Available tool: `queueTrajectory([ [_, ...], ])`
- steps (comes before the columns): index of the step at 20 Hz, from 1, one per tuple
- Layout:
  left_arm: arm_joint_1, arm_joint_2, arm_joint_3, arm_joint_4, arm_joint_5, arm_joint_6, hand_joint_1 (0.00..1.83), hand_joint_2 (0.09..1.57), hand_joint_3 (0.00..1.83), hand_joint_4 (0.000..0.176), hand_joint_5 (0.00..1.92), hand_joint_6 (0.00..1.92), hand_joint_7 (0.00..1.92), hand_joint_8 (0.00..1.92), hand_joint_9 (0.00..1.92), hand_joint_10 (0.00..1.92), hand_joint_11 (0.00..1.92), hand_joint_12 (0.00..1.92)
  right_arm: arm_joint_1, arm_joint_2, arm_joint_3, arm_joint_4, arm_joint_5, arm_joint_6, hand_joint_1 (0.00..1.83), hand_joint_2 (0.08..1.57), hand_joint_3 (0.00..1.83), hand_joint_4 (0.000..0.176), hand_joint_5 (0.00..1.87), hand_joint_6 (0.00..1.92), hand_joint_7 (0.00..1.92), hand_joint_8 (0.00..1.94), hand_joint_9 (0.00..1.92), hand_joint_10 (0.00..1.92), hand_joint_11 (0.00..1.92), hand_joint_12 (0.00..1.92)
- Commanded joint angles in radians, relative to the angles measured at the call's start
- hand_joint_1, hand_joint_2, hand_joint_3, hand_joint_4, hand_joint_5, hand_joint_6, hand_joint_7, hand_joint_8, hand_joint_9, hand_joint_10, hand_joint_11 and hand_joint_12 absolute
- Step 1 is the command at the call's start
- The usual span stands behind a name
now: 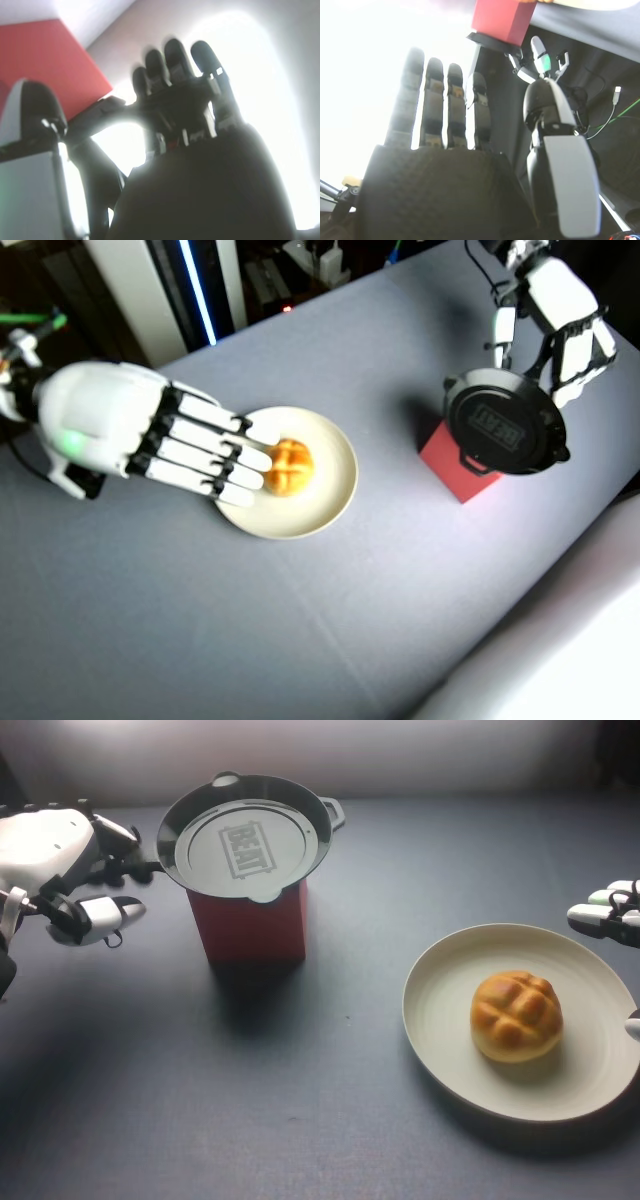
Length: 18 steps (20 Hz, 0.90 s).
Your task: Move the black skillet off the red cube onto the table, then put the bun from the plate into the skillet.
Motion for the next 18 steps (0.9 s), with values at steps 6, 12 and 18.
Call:
queueTrajectory([
  [6, -0.024, -0.011, 0.02, 0.026, -0.113, -0.004, 0.98, 1.28, 0.01, 0.102, 1.14, 1.92, 1.32, 1.92, 1.5, 1.92, 1.54, 1.92, 0.009, -0.006, 0.009, 0.01, 0.111, 0.013, 0.55, 1.31, 0.0, 0.03, 0.34, 0.0, 0.37, 0.0, 0.38, 0.01, 0.4, 0.06],
  [12, -0.006, -0.009, 0.014, 0.034, -0.172, -0.076, 1.37, 1.3, 0.0, 0.0, 1.33, 1.92, 1.47, 1.92, 1.63, 1.92, 1.67, 1.92, 0.008, -0.009, 0.009, 0.009, 0.108, 0.02, 0.51, 1.3, 0.0, 0.034, 0.34, 0.0, 0.39, 0.0, 0.4, 0.01, 0.42, 0.06],
  [18, 0.054, 0.017, -0.05, 0.063, -0.332, -0.173, 1.37, 1.26, 0.0, 0.0, 1.16, 1.92, 1.35, 1.92, 1.48, 1.92, 1.4, 1.92, 0.008, -0.01, 0.009, 0.009, 0.107, 0.029, 0.5, 1.31, 0.0, 0.028, 0.34, 0.0, 0.39, 0.0, 0.4, 0.0, 0.42, 0.04],
])
